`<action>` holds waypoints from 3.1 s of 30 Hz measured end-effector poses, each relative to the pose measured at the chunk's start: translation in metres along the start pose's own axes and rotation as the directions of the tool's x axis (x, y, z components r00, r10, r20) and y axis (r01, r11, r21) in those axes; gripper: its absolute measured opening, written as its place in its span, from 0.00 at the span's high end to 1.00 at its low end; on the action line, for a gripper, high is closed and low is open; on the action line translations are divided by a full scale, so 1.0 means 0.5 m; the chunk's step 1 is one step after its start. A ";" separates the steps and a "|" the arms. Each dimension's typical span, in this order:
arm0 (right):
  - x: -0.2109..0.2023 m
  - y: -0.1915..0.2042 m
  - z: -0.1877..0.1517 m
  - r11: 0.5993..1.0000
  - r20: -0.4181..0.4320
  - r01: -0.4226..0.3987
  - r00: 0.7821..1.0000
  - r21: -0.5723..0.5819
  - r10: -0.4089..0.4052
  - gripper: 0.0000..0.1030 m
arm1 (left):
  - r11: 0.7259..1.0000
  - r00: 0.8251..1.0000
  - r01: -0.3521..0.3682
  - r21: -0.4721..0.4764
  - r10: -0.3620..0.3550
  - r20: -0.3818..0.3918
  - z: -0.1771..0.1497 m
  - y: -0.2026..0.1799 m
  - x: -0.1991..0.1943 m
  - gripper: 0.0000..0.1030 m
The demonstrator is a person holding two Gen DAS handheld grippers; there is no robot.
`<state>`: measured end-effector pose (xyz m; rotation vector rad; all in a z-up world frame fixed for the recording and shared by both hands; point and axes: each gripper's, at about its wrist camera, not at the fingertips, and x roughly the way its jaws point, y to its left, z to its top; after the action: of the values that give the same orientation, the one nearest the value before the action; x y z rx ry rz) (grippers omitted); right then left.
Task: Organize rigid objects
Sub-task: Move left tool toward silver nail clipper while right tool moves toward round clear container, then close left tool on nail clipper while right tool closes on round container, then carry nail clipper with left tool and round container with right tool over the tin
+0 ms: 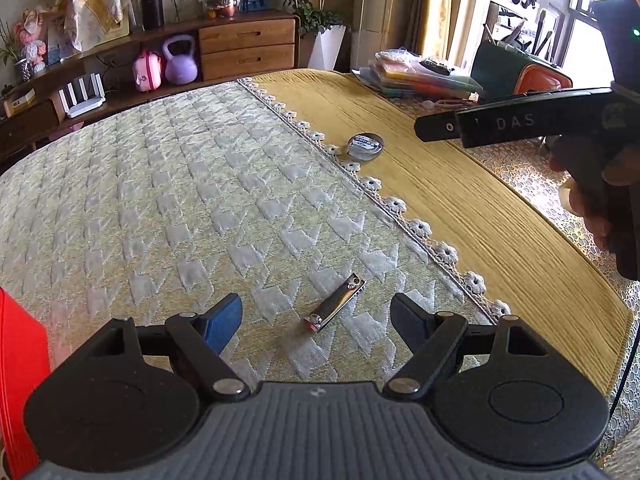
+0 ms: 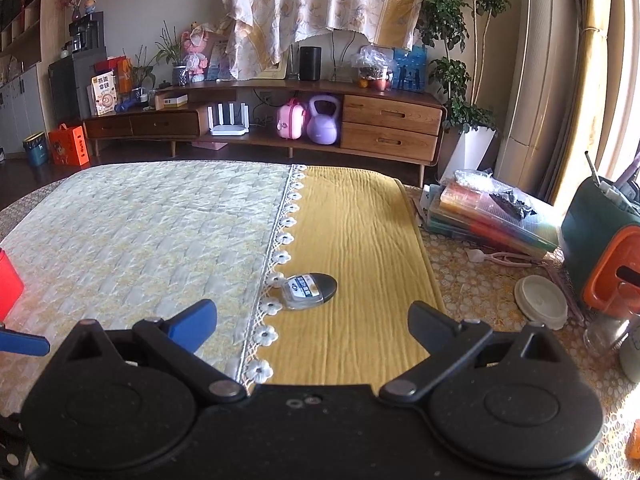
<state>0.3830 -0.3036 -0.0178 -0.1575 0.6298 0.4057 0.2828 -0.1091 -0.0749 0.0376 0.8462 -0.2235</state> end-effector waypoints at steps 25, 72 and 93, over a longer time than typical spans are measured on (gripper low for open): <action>0.210 -0.028 -0.008 0.998 -0.072 -0.035 0.997 0.044 0.038 0.27 | 0.997 0.999 0.013 0.082 -0.016 0.039 -0.010 -0.015 0.079 0.39; -0.170 0.198 -0.115 0.988 -0.092 -0.145 0.986 -0.052 0.140 0.48 | 0.994 0.998 -0.060 -0.094 0.059 -0.015 -0.112 0.043 -0.105 0.89; -0.264 0.403 -0.060 0.956 -0.048 -0.248 0.969 -0.157 0.243 0.48 | 0.965 0.990 -0.103 -0.240 0.124 0.072 -0.133 0.219 -0.306 0.89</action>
<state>0.1865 -0.1706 0.0331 -0.2417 0.6461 0.6970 0.1590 0.0337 -0.0108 -0.1450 0.7769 -0.0151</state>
